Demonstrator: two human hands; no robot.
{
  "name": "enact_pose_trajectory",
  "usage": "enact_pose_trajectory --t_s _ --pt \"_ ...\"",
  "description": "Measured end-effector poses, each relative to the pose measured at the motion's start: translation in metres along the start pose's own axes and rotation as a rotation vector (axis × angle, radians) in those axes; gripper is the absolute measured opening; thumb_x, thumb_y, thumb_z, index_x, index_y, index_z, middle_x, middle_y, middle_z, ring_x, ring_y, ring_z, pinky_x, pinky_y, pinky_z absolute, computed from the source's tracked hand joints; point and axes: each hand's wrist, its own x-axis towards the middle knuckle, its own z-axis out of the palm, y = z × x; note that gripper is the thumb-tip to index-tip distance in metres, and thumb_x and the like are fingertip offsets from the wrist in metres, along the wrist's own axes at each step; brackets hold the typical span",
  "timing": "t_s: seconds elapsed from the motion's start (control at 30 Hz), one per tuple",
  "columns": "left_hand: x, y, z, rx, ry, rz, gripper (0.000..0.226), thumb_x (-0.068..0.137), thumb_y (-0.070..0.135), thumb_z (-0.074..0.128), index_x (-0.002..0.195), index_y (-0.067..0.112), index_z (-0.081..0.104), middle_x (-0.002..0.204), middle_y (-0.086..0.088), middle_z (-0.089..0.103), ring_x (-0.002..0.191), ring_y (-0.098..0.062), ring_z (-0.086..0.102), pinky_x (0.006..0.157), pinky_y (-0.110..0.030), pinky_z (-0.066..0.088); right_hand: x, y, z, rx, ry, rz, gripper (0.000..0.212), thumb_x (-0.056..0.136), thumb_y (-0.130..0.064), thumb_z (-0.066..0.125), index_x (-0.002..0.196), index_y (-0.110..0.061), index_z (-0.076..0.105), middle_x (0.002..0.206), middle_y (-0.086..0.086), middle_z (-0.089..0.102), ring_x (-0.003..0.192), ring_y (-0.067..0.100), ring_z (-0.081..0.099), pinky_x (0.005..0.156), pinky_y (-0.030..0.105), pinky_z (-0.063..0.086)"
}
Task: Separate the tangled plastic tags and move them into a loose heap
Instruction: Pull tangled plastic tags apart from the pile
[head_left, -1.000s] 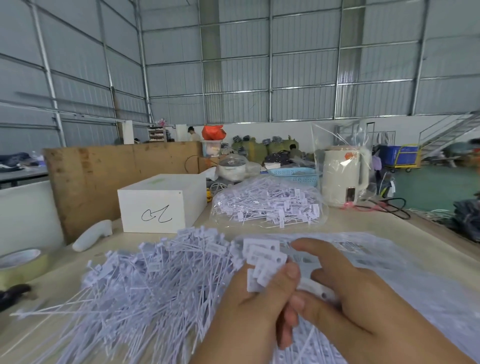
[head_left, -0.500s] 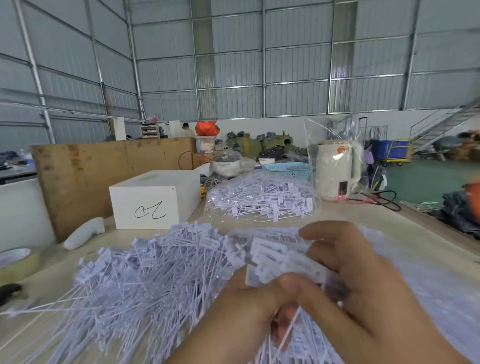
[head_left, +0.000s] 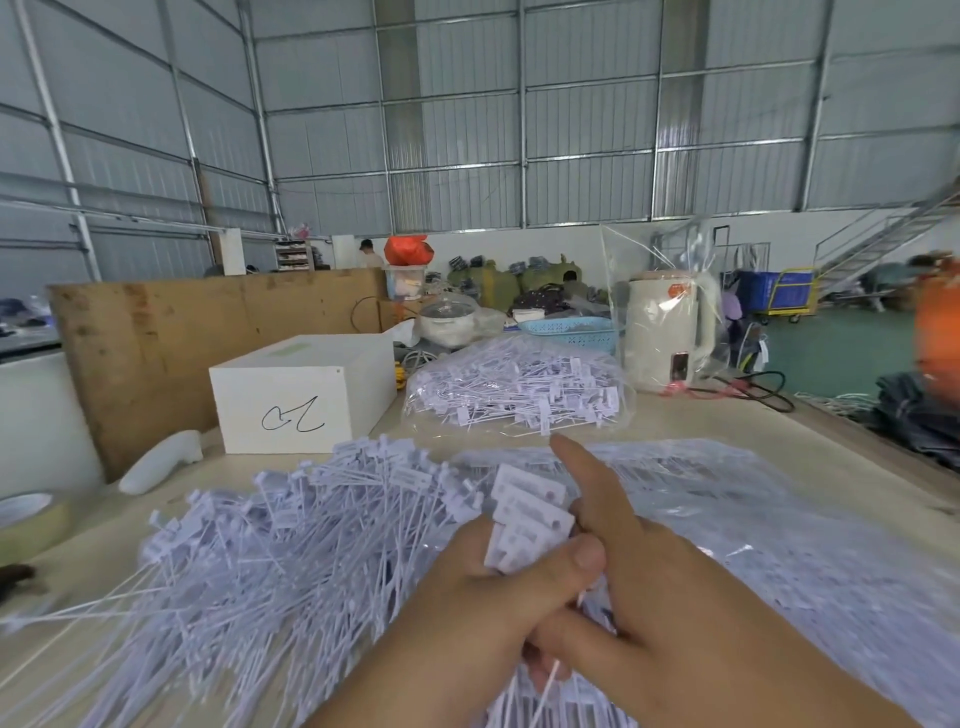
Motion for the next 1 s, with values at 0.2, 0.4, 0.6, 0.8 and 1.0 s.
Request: enact_pose_trajectory --t_s 0.2,0.4,0.6,0.8,1.0 --pt "0.0 0.013 -0.006 -0.118 0.213 0.053 0.021 0.059 0.029 0.079 0.069 0.011 0.074 0.059 -0.016 0.065 0.04 -0.024 0.057 0.038 -0.025 0.045 0.003 0.015 -0.01 0.207 -0.027 -0.027 0.053 0.081 -0.078 0.048 0.119 -0.042 0.058 0.065 -0.01 0.061 0.051 0.0 0.048 0.055 0.023 0.039" --pt "-0.001 0.016 -0.003 -0.223 0.26 0.092 0.018 0.063 0.026 0.076 0.061 0.011 0.067 0.047 -0.015 0.051 0.031 -0.023 0.043 0.034 -0.025 0.038 0.006 0.009 -0.01 0.416 0.07 -0.017 0.017 0.08 -0.052 0.058 0.072 -0.041 0.069 0.052 -0.01 0.043 0.049 0.01 0.038 0.05 0.022 0.031" --pt "-0.002 0.006 0.004 -0.35 0.291 0.06 0.035 0.056 0.034 0.081 0.059 0.005 0.062 0.045 -0.016 0.045 0.039 -0.023 0.043 0.045 -0.028 0.039 0.0 -0.011 0.014 0.356 0.328 -0.032 0.03 0.093 -0.034 0.057 0.066 -0.024 0.063 0.04 -0.02 0.047 0.036 0.003 0.042 0.041 0.008 0.03" --pt "0.002 0.024 -0.021 -0.643 0.319 0.017 0.015 0.076 0.026 0.062 0.073 0.013 0.054 0.058 -0.004 0.049 0.042 -0.014 0.043 0.04 -0.021 0.042 -0.002 0.003 0.0 0.502 0.65 0.019 0.048 0.09 -0.06 0.053 0.06 -0.023 0.046 0.043 -0.01 0.032 0.038 0.005 0.03 0.038 0.013 0.022" --pt "0.005 0.007 -0.006 -0.32 0.279 -0.063 0.023 0.062 0.029 0.075 0.073 0.01 0.07 0.063 -0.014 0.062 0.05 -0.025 0.058 0.049 -0.029 0.051 0.003 0.013 0.013 0.294 0.157 -0.041 0.038 0.083 -0.073 0.04 0.117 -0.055 0.037 0.066 -0.015 0.063 0.048 0.002 0.052 0.048 0.017 0.035"
